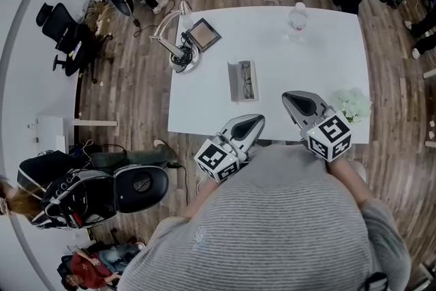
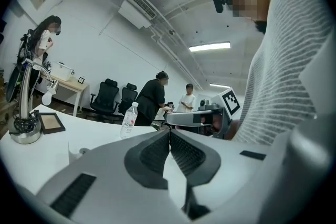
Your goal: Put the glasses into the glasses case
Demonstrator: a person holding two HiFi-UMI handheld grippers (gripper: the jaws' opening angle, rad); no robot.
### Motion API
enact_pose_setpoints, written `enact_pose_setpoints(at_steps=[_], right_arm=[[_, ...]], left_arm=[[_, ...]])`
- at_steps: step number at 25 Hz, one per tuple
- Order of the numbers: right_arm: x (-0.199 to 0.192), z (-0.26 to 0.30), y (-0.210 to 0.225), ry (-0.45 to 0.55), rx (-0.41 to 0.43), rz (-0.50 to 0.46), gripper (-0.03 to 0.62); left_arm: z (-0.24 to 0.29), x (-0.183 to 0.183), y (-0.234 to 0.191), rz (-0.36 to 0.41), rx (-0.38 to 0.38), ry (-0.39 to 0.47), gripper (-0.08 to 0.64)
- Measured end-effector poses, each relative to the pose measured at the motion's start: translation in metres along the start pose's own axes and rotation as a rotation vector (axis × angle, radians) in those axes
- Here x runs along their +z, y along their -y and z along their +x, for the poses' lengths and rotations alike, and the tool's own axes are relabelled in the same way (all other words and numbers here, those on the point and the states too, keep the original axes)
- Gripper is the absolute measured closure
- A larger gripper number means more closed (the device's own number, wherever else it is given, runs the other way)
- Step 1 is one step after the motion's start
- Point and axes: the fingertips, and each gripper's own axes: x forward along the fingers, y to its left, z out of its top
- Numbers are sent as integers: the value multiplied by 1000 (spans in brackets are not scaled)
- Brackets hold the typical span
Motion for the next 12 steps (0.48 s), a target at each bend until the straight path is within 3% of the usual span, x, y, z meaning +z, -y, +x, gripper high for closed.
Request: enact_pose_setpoints(at_steps=[12], right_arm=[[-3,0,-6,-18,29,-1,580]], left_arm=[[1,-4,-2,-26,9,-17,546]])
